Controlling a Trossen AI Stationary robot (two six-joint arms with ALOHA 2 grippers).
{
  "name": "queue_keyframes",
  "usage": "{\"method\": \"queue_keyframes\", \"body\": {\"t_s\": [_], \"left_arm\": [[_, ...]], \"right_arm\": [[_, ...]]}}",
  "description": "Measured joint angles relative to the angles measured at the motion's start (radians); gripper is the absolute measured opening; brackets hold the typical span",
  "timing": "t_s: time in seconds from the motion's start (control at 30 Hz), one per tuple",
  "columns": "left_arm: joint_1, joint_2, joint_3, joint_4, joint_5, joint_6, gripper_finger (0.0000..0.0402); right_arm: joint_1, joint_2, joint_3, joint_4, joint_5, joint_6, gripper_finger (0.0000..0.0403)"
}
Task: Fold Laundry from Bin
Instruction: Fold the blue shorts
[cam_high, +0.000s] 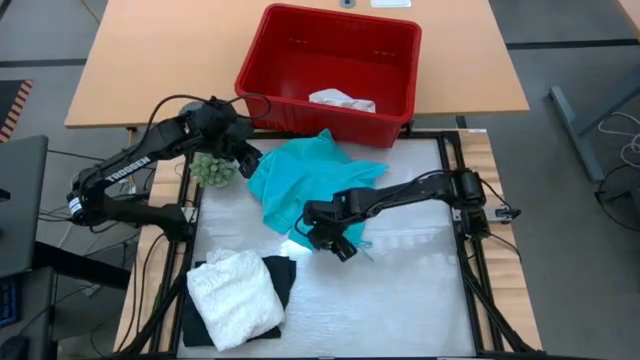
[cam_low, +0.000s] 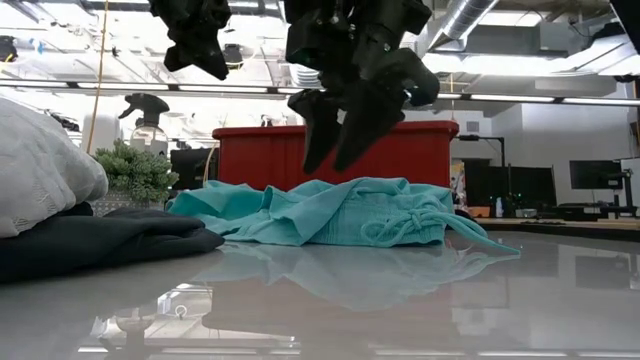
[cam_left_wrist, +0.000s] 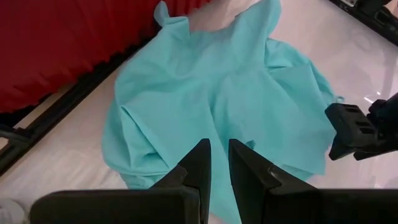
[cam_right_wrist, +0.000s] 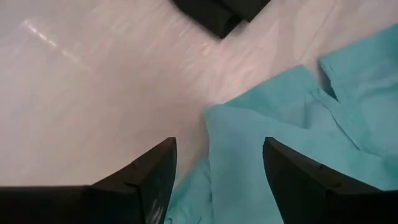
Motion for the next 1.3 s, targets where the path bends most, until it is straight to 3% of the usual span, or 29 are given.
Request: {"method": "queue_keyframes", "body": {"t_s": [0.2, 0.37, 0.5, 0.63, 0.8, 0.97, 1.13, 1.3], "left_arm": [[0.0, 0.0, 0.0, -0.017, -0.015, 0.014, 0.0043], [0.0, 0.0, 0.0, -0.019, -0.015, 0.026, 0.0043], [0.0, 0.0, 0.0, -0.021, -0.015, 0.027, 0.0043], [0.0, 0.0, 0.0, -0.021, -0.014, 0.027, 0.0043], [0.0, 0.0, 0.0, -0.02, -0.014, 0.027, 0.0043], [0.0, 0.0, 0.0, -0.02, -0.013, 0.027, 0.0043], [0.0, 0.0, 0.0, -0.019, -0.013, 0.026, 0.0043], [0.0, 0.0, 0.0, -0.018, -0.012, 0.026, 0.0043]], "right_arm": [[-0.002, 0.069, -0.001, 0.023, 0.005, -0.059, 0.026], [0.003, 0.104, 0.002, 0.063, 0.156, -0.037, 0.0245], [0.004, 0.127, -0.001, 0.014, 0.264, -0.02, 0.0176], [-0.001, 0.121, 0.034, -0.046, 0.29, 0.006, 0.0037], [-0.045, 0.095, 0.201, -0.223, 0.259, 0.102, 0.0018], [-0.174, 0.049, 0.326, -0.291, 0.34, 0.378, 0.0018], [-0.366, 0.042, 0.324, -0.531, 0.554, 0.751, 0.0018], [-0.524, 0.038, 0.258, -0.734, 0.581, 0.972, 0.0031]]}}
